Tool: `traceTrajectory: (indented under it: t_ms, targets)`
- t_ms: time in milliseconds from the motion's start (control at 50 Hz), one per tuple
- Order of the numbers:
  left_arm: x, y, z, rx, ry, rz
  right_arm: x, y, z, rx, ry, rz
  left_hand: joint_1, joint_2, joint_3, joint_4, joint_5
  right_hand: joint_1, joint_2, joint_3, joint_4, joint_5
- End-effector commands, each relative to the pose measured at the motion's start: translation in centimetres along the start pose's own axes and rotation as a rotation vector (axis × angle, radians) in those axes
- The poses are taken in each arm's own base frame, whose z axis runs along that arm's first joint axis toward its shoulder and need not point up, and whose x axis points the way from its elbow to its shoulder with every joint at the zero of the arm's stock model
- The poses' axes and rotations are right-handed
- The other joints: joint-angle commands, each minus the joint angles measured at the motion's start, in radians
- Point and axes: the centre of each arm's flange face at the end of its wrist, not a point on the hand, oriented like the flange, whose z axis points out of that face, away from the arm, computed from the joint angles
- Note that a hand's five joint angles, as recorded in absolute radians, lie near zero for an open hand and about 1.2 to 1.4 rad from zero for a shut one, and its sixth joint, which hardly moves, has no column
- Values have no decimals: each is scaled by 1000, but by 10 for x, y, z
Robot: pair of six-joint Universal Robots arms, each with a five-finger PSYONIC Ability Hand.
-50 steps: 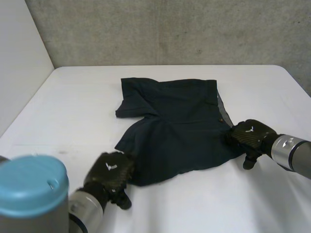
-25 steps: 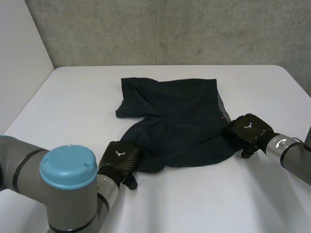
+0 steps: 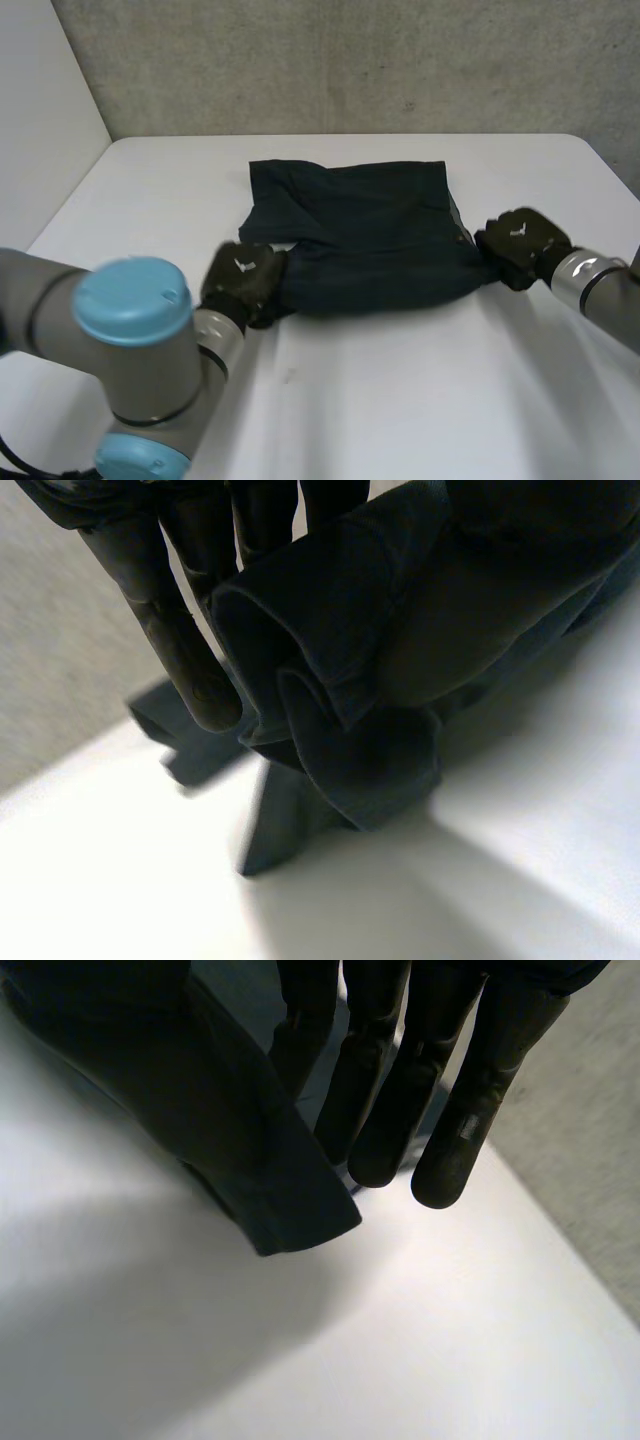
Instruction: Fold the shorts.
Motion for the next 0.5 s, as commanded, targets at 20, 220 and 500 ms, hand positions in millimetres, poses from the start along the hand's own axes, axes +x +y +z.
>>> traceTrajectory:
  t_ms: [20, 220, 500]
  targets:
    - [-37, -54, -38, 33, -63, 114, 17, -62, -45, 39, 47, -15, 292, 202, 220, 193, 233, 454, 220, 217, 208, 254]
    - [-51, -88, -116, -63, -19, 241, 19, -112, -113, -17, 36, -21, 292, 202, 220, 193, 233, 454, 220, 217, 208, 254]
    - [-48, -20, -61, -297, 18, 364, -33, -65, -93, -311, -196, -66, 292, 202, 220, 193, 233, 454, 220, 217, 208, 254]
